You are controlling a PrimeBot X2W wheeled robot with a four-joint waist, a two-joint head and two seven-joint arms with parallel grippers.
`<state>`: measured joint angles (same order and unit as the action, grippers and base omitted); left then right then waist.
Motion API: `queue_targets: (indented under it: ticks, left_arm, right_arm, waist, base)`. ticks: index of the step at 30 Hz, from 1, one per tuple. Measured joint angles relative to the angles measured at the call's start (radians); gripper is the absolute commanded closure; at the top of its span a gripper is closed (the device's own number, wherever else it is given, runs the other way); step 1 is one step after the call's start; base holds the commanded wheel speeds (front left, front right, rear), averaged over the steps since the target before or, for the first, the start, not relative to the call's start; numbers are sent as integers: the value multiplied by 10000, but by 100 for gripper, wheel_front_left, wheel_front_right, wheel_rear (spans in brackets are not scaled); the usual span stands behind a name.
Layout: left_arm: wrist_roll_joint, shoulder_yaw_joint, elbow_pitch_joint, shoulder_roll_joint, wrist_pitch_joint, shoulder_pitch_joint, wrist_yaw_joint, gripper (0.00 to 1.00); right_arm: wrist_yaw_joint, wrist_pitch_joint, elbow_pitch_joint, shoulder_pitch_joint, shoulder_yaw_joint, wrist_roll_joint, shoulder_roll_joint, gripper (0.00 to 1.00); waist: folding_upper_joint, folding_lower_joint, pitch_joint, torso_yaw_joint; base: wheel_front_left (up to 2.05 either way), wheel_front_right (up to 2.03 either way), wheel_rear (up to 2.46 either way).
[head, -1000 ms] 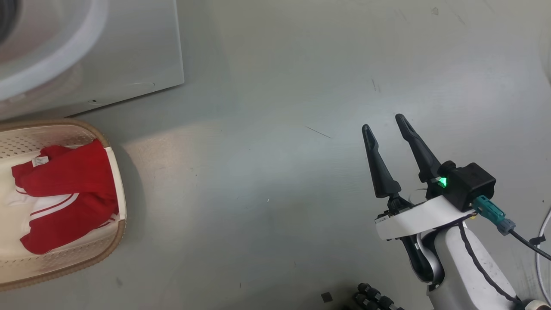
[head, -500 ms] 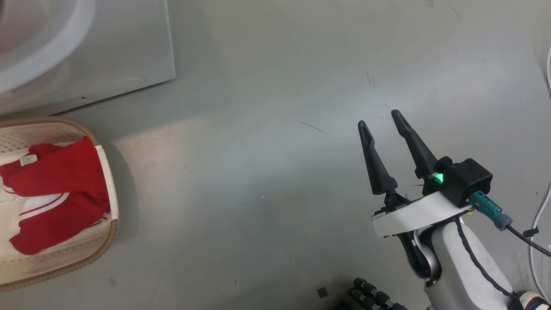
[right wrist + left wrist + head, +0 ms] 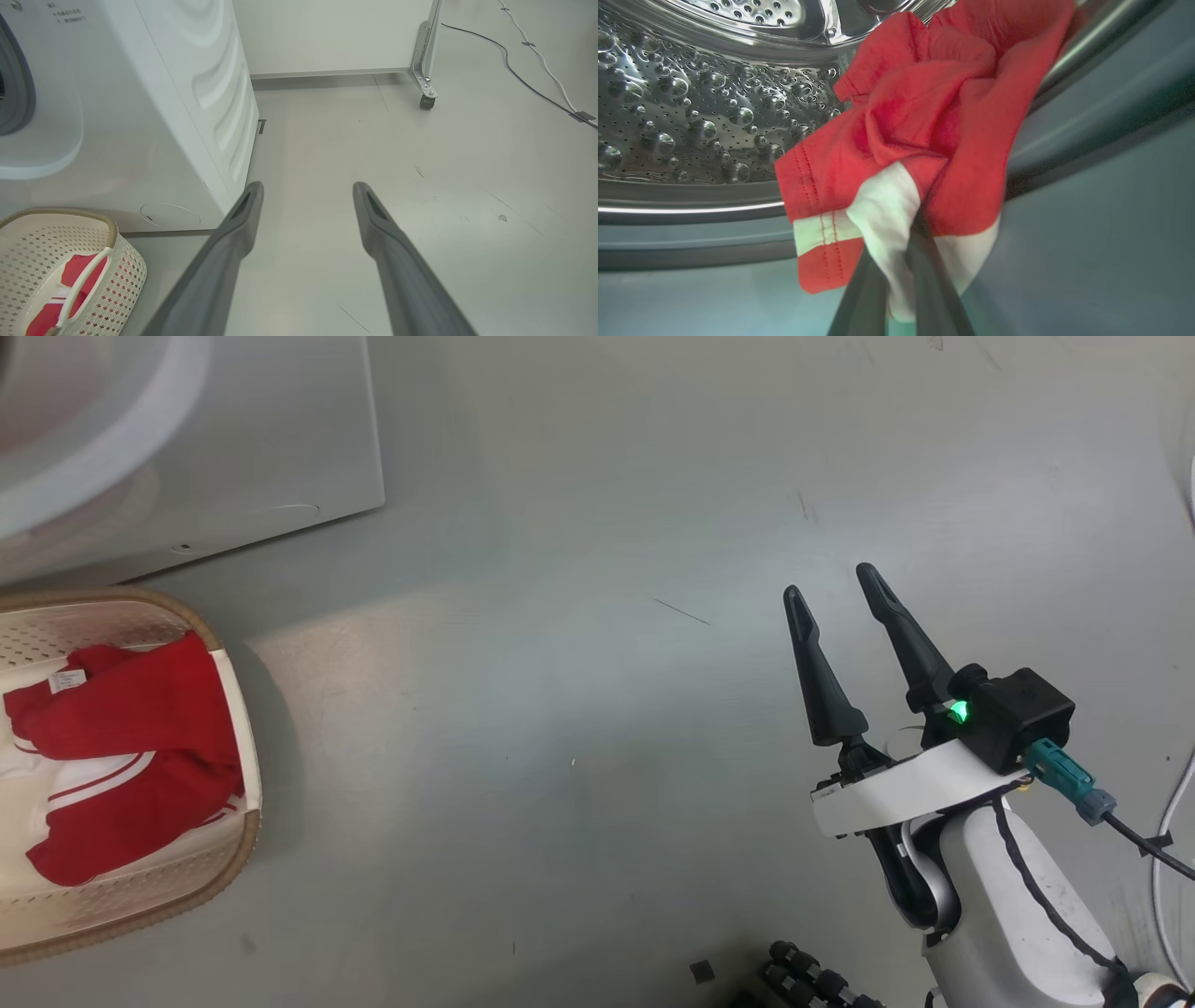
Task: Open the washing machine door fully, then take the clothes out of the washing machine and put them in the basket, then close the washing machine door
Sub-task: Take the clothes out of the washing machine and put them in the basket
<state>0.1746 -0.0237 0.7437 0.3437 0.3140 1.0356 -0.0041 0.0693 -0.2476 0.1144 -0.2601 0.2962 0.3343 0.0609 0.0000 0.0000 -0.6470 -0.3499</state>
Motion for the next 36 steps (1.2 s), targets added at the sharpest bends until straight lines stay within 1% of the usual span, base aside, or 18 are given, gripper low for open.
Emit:
queue_targets:
  ticks: [4, 11, 15, 20, 25, 29, 30, 36]
  left_arm:
    - [17, -10, 274, -132, -370, -1, 0, 100]
    - [426, -221, 591, -462, -1333, -90, -19, 100]
    - [552, -242, 800, -658, -1877, -374, -217, 100]
    - [817, -253, 1024, -1072, -2491, -899, -479, 100]
    - [817, -125, 1267, -1185, -3206, -1588, -729, 100]
    - [817, -15, 1430, -1336, -3632, -2150, -825, 100]
    - [817, 10, 1457, -1398, -3764, -2285, -867, 100]
    - [918, 142, 1496, -1626, -4487, -3071, -991, 100]
  right_arm:
    - [0, 0, 10, -15, -79, -15, 0, 0]
    - [-2, 0, 63, -41, -270, -144, 8, 0]
    - [-15, 0, 111, -41, -401, -205, 65, 0]
    - [-27, 0, 201, -16, -545, -291, 192, 0]
    - [-27, -50, 309, 84, -600, -353, 295, 0]
    - [-40, -54, 410, 341, -662, -378, 368, 0]
    - [-102, -54, 433, 433, -675, -380, 372, 0]
    - [-102, -54, 575, 878, -650, -380, 370, 0]
  waist:
    - [0, 0, 128, 104]
    - [0, 0, 550, 325]
    - [0, 0, 869, 489]
    - [0, 0, 1329, 744]
    - [0, 0, 1962, 1084]
    - [0, 0, 2436, 1311]
    - [0, 0, 2556, 1368]
    - [0, 0, 3308, 1706]
  base:
    - [0, 0, 0]
    - [0, 0, 0]
    - [0, 0, 0]
    - [0, 0, 0]
    - [0, 0, 0]
    - [0, 0, 0]
    - [0, 0, 0]
    - [0, 0, 0]
